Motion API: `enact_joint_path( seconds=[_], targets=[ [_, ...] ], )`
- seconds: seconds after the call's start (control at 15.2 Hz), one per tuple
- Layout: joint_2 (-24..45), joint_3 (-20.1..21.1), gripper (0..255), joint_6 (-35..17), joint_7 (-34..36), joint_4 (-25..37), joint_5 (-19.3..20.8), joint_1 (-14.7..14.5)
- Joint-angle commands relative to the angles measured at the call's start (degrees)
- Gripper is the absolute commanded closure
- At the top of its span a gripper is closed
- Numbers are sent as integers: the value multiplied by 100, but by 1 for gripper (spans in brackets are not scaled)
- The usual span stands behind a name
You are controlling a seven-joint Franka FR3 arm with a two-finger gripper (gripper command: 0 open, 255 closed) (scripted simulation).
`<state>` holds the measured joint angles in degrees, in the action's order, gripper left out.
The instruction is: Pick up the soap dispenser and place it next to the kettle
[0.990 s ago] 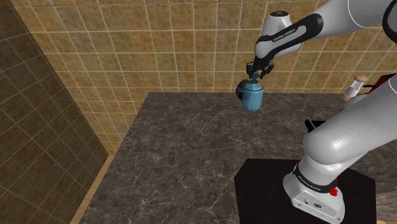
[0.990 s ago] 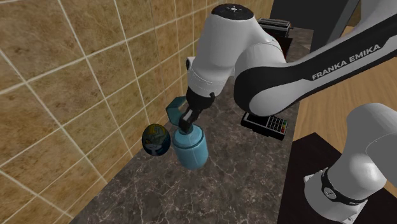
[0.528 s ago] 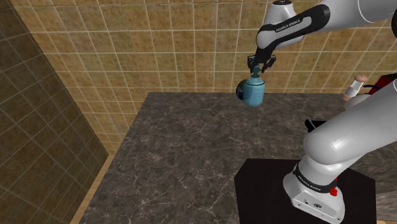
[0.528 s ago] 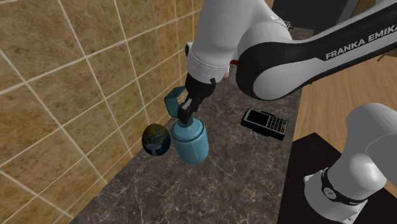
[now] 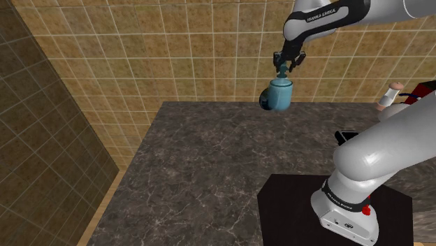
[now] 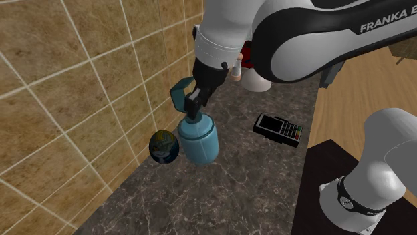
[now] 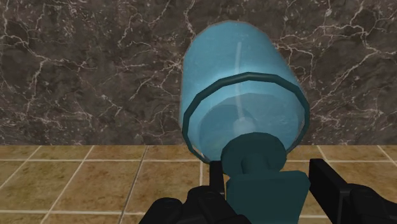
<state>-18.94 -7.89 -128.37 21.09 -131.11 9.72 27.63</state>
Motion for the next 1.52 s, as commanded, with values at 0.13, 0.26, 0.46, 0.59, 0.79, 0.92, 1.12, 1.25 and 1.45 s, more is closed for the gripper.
enact_joint_path(
  seconds=[0.13,0.26,0.46,0.59,0.79,0.92,1.12,1.25,1.45],
  targets=[
    [-86,18,255,330,-30,249,-24,-11],
    [-107,24,255,485,-47,384,-37,-16],
    [-128,33,255,717,-73,596,-56,-24],
    [-136,39,255,871,-89,743,-68,-29],
    [-137,47,255,1100,-114,971,-86,-36],
    [-132,53,255,1253,-131,1129,-97,-40],
    [-115,60,255,1481,-156,1376,-114,-47],
    [-98,65,255,1633,-173,1546,-125,-51],
    [-62,71,255,1861,-198,1811,-141,-57]
  ],
)
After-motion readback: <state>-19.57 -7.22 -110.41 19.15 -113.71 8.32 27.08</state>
